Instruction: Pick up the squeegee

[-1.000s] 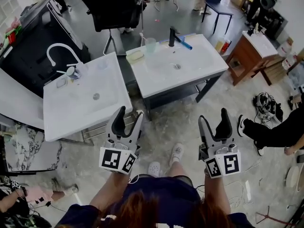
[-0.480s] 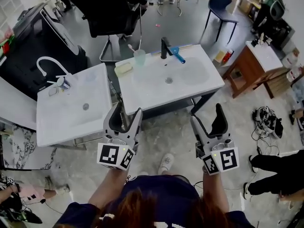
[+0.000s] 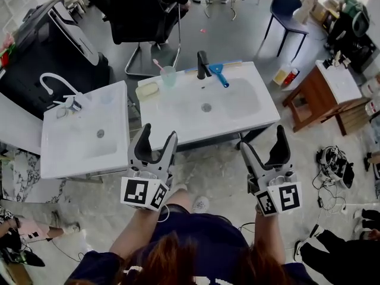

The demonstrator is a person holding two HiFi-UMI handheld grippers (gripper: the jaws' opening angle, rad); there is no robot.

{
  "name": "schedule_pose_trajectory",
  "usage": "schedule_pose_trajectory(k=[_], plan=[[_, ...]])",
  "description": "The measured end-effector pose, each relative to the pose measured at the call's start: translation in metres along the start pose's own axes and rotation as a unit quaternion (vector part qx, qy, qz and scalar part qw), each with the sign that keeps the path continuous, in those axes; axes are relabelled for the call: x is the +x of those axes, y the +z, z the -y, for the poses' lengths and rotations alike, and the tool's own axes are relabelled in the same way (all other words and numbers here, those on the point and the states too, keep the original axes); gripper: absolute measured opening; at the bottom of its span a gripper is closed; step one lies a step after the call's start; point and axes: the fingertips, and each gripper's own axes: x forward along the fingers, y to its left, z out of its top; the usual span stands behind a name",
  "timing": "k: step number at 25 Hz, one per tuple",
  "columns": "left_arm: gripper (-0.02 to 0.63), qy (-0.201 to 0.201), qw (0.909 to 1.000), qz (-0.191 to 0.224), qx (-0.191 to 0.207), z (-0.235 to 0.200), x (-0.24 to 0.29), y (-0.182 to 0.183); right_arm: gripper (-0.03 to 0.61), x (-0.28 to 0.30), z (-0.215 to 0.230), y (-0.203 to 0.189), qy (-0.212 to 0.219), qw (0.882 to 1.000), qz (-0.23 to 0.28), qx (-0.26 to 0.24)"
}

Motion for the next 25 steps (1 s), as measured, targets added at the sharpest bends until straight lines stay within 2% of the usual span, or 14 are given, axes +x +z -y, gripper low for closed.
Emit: schedule_pose_trajectory(k=[5,11,19,25], plan=[[0.278,0.003,1.0000,-0.005,-0.006,-0.017,0.046,-0.013,0.471,0.040,0.020,-0.013,0.010,1.000,-0.007,0.000],[0.278,-0.017,0.9997,-0.005,-0.016,-0.043,0.130,-0.025,0.471,0.113,0.049,-0.032,0.009,1.000,-0.022,-0.004],[0.278,-0.032,0.9994,-0.005,-0.012,-0.118,0.249,-0.021,0.462,0.249,0.087,-0.034,0.000,1.000,-0.010,-0.001],[0.278,-0.030,0.9995,-0.001,-0.004,-0.167,0.310,-0.012,0.460,0.315,0.103,-0.045,-0.010,1.000,-0.019,-0.003]])
